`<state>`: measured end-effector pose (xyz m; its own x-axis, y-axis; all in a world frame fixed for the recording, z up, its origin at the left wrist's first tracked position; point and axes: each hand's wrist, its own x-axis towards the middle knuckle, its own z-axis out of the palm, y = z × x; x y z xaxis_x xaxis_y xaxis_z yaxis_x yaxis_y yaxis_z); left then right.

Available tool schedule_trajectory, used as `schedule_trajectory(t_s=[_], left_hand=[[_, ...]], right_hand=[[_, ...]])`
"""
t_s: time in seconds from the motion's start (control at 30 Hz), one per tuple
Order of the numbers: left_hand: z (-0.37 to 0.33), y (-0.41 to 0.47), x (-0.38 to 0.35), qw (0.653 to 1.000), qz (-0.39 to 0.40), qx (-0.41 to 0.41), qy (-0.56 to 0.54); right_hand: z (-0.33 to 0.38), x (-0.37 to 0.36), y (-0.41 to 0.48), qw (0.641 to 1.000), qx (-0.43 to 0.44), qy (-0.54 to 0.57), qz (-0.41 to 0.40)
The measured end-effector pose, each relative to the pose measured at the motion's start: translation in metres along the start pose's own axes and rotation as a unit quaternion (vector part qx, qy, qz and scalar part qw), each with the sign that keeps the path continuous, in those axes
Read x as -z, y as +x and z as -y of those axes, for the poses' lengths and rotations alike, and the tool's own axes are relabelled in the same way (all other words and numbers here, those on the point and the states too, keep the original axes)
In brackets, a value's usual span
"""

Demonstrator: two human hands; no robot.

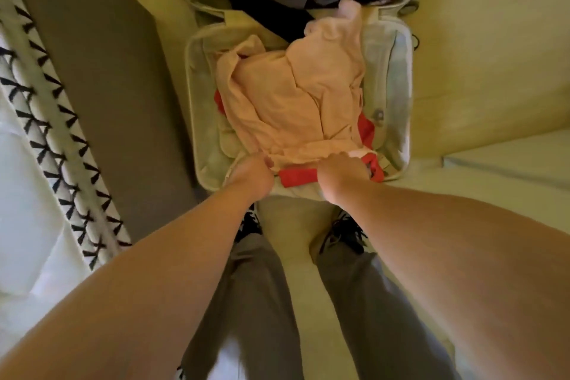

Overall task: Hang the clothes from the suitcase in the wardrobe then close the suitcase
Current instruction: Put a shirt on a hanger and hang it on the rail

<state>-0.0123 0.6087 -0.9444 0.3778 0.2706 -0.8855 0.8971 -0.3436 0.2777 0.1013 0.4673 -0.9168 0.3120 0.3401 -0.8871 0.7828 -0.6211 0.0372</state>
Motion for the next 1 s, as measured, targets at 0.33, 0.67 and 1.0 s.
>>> schedule_trajectory(t_s=[0.33,0.67,1.0], left_hand=[[-0.002,0.110,-0.075,0.978,0.026,-0.117,0.170],[0.015,0.088,-0.063,0.991,-0.118,-0.056,-0.009],[-0.058,-0.024,0.076,0.951,-0.226,-0.126,-0.170]], right_hand=[[-0.020,-0.062,0.085,0.999,-0.050,-0.015,-0.001],[-0.013,-0.052,0.077,0.990,-0.097,0.060,-0.079],[-0.015,0.084,-0.003,0.952,-0.089,0.143,-0.255]])
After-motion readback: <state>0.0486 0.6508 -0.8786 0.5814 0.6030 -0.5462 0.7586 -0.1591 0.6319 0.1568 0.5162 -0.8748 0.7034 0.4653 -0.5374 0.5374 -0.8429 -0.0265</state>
